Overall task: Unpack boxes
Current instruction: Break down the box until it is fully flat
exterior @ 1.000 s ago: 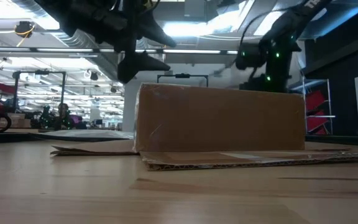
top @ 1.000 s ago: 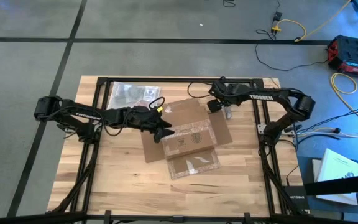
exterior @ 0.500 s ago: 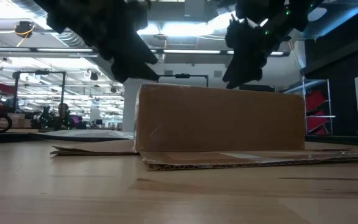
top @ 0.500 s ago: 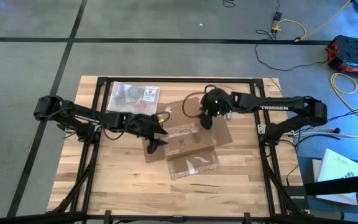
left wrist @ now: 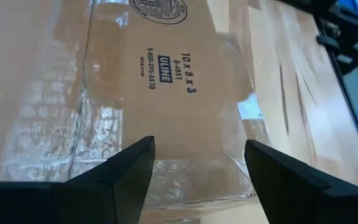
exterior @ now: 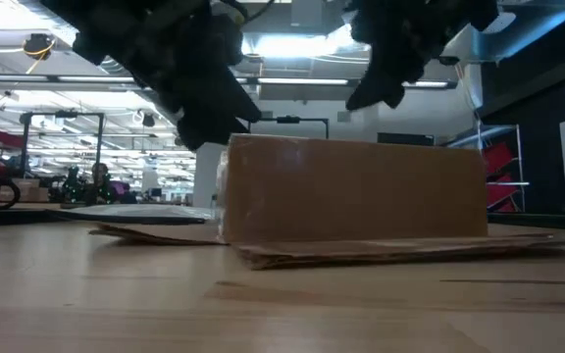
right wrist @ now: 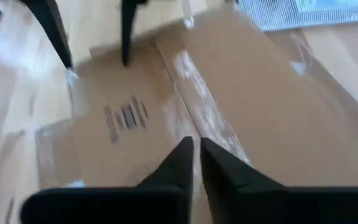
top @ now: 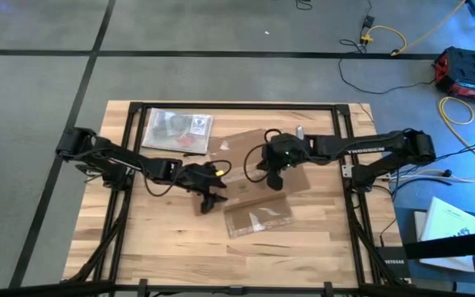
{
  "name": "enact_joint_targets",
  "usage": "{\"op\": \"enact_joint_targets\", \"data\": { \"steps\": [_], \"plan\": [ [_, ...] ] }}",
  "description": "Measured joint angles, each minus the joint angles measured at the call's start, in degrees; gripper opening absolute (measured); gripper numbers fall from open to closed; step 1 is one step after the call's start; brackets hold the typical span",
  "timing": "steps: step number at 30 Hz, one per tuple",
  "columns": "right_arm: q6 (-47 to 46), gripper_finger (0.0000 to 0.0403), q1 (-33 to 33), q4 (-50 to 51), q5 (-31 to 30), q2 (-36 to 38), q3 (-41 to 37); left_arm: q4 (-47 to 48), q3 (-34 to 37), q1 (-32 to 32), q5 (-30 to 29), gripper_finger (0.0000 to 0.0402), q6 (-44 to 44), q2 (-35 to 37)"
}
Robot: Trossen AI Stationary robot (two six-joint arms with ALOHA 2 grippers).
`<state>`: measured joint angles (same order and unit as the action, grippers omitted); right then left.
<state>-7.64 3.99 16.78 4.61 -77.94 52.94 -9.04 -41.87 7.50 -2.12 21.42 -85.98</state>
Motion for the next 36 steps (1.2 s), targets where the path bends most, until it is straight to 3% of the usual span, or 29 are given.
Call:
{"op": "enact_joint_targets", "data": {
  "steps": [7,12,17,22,28,33,36],
  "plan": [
    [-4.34,0.0002,-1.94,6.29,-2.14,0.01,6.03,-2.64,-0.13,0.71,-0.54,0.0239,6.48,-3.16],
    [-5.60,0.0000,-2.25,16.14,-4.96,-0.06,10.27,-2.32,-0.09,0.77,-0.45,0.0239,5.22,-3.23],
    [-5.55,0.0000,-2.14,17.29,-6.97,-0.14,11.87,-2.20,-0.02,0.37,-0.08,0.0239,4.99,-3.27],
    [-8.21,0.0000,-2.14,19.12,-6.90,-4.31,11.39,-2.20,0.02,0.30,0.07,0.0239,5.18,-3.30],
    [-10.37,0.0000,-2.18,19.34,-3.06,-14.41,9.46,-2.29,0.07,0.30,0.05,0.0239,5.63,-3.36],
    [-10.51,0.0000,-2.69,19.64,-0.74,-18.41,10.63,-2.23,0.12,0.34,0.05,0.0239,5.85,-3.42],
    [-10.05,0.0000,-3.35,21.18,-2.74,-16.37,12.76,-2.05,0.13,0.34,-0.04,0.0239,6.21,-3.42]
  ]
}}
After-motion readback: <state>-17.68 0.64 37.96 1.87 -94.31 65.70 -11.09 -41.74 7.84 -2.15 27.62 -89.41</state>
